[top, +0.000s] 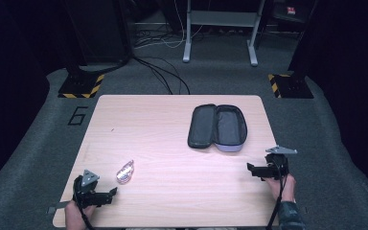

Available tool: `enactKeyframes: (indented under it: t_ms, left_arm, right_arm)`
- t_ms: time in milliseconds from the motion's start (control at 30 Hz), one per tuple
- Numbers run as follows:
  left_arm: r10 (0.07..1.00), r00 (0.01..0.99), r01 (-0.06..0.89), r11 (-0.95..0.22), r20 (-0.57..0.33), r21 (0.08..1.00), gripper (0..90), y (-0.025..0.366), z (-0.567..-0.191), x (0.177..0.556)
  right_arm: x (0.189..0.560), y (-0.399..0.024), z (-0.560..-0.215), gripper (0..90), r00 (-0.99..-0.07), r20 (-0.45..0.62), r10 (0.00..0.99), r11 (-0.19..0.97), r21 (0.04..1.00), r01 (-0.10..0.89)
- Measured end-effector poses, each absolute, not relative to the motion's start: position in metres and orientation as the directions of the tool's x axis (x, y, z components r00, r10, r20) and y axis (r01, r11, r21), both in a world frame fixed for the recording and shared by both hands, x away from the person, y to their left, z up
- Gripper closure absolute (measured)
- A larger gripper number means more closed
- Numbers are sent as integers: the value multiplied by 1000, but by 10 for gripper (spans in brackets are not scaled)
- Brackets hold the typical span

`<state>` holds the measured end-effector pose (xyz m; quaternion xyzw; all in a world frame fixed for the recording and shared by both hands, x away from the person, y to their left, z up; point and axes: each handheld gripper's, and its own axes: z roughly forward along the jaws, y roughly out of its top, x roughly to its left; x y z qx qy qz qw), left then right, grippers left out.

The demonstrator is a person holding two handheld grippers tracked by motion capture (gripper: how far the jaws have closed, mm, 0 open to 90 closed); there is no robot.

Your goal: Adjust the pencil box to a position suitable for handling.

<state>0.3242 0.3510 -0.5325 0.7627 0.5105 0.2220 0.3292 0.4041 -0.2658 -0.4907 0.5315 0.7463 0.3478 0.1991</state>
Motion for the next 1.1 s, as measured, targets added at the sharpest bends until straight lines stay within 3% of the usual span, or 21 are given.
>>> enactKeyframes:
  t_ms: [367,733,867,967,1000,1100]
  left_arm:
    - [925,380,631,-262,3,730,8,351,-533,324]
    - [925,380,635,-261,1,727,13,351,-532,324]
    - [924,382,633,-264,2,728,19,352,-532,324]
    - [925,380,629,-258,-1,733,19,351,-533,324]
    - [925,380,629,-258,-1,733,19,351,-533,324]
    - [925,380,629,-258,-1,734,20,351,-533,324]
  right_arm:
    - [451,-251,-473,63,-375,78,924,204,729,654]
    - [488,-239,-474,250,-320,79,944,169,715,678]
    - [501,-238,-473,368,-279,74,957,145,712,687]
    - [510,-236,-476,519,-262,67,963,141,700,700]
    - [510,-236,-476,519,-262,67,963,141,700,700]
    - [516,-231,-482,684,-279,67,958,164,671,723]
